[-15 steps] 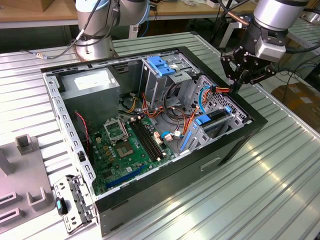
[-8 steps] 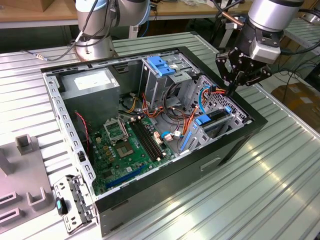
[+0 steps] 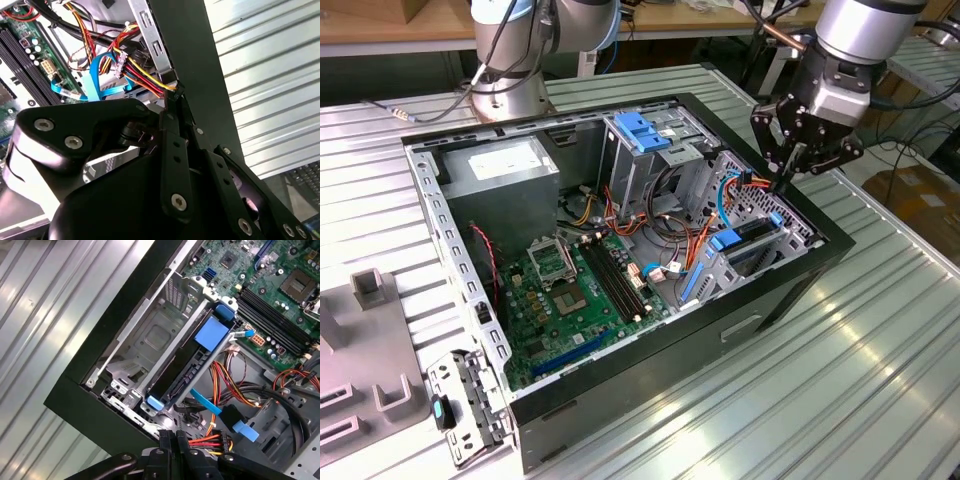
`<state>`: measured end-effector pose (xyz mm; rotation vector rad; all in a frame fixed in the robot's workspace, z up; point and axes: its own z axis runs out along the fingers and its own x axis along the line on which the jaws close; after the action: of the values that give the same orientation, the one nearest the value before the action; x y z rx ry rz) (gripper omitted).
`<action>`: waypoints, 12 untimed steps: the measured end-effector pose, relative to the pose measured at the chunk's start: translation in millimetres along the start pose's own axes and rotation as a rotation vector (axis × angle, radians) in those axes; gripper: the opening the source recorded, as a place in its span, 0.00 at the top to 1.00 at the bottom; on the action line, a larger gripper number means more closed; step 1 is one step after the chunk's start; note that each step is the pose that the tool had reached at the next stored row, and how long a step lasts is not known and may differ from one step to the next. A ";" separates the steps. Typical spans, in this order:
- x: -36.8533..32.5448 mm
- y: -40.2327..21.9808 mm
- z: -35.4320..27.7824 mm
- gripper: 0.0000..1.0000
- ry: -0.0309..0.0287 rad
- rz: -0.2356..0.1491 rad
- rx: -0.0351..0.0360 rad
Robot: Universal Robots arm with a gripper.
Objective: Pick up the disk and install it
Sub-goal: 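Insert the first disk wire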
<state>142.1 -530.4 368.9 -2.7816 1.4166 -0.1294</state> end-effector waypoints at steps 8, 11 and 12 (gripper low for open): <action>-1.0 1.3 0.1 0.83 0.0021 0.039 -0.0026; -2.0 2.9 -0.1 0.83 0.0021 0.039 -0.0026; -2.2 3.0 -0.1 0.83 0.0023 0.042 -0.0027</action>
<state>138.4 -530.4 368.7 -2.7528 1.4755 -0.1300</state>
